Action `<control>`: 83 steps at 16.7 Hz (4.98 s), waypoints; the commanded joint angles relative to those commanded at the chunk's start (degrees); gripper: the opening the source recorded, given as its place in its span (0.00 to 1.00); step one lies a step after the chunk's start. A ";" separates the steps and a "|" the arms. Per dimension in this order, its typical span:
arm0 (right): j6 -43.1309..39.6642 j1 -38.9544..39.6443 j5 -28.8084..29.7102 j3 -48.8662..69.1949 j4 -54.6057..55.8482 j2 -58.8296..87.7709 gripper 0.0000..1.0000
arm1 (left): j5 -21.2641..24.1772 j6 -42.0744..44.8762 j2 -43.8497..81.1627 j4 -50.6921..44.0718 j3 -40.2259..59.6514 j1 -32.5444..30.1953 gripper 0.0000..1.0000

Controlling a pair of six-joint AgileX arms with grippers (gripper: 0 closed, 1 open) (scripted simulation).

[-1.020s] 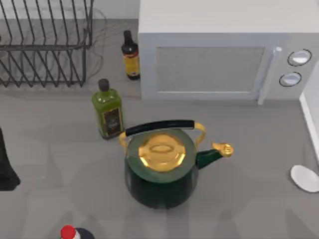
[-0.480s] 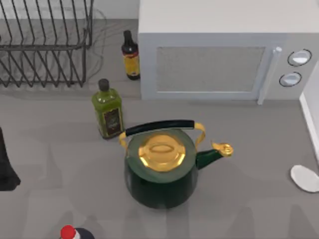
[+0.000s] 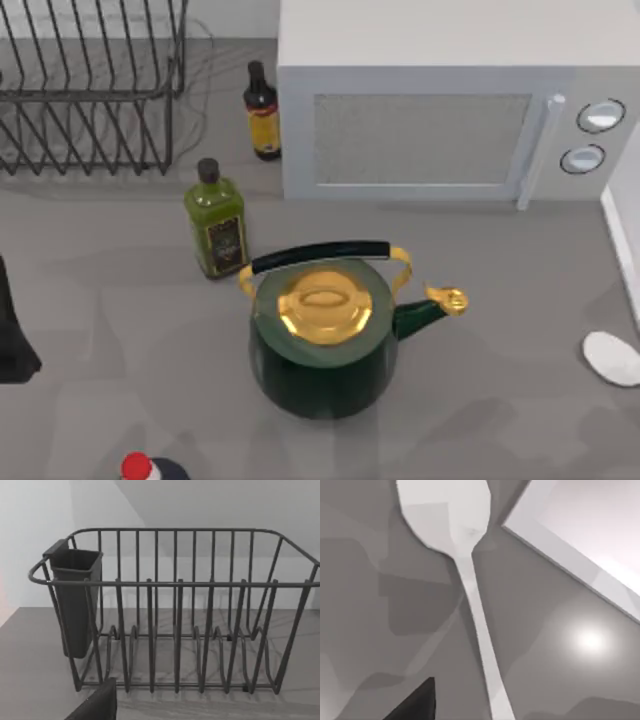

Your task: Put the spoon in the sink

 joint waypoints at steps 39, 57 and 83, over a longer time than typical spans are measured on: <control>-13.33 -0.53 0.18 -0.32 10.94 33.83 0.32 | 0.00 0.00 0.00 0.00 0.00 0.00 1.00; -12.65 -0.69 -0.84 6.80 -1.48 27.59 0.00 | 0.00 0.00 0.00 0.00 0.00 0.00 1.00; -17.29 -3.57 -0.78 70.92 -38.70 60.10 0.00 | 0.00 0.00 0.00 0.00 0.00 0.00 1.00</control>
